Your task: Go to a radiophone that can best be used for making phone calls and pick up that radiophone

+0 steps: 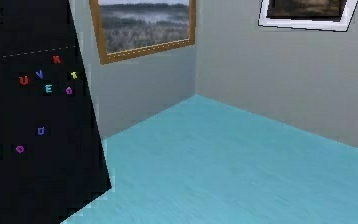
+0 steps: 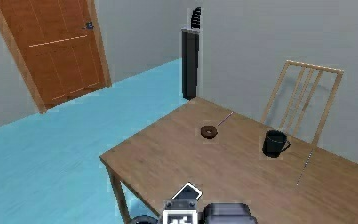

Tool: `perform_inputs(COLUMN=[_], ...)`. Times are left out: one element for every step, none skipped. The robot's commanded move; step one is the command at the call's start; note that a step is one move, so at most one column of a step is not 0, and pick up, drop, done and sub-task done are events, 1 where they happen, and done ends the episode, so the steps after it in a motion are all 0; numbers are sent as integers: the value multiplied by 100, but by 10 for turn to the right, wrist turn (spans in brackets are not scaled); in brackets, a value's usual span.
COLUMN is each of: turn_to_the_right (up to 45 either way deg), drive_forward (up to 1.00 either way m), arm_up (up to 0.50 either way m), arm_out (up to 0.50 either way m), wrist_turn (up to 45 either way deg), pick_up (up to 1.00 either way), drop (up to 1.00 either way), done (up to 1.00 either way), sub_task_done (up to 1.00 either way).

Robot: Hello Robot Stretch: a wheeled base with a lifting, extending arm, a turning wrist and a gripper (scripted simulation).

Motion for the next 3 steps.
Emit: perform_inputs(turn_to_the_right=[0,0,0], drive_forward=[0,0,0], arm_up=[0,0,0], arm_out=[6,0,0], wrist_turn=[0,450,450], pick_up=[0,0,0], drop=[0,0,0], done=[0,0,0], sub_task_done=[0,0,0])
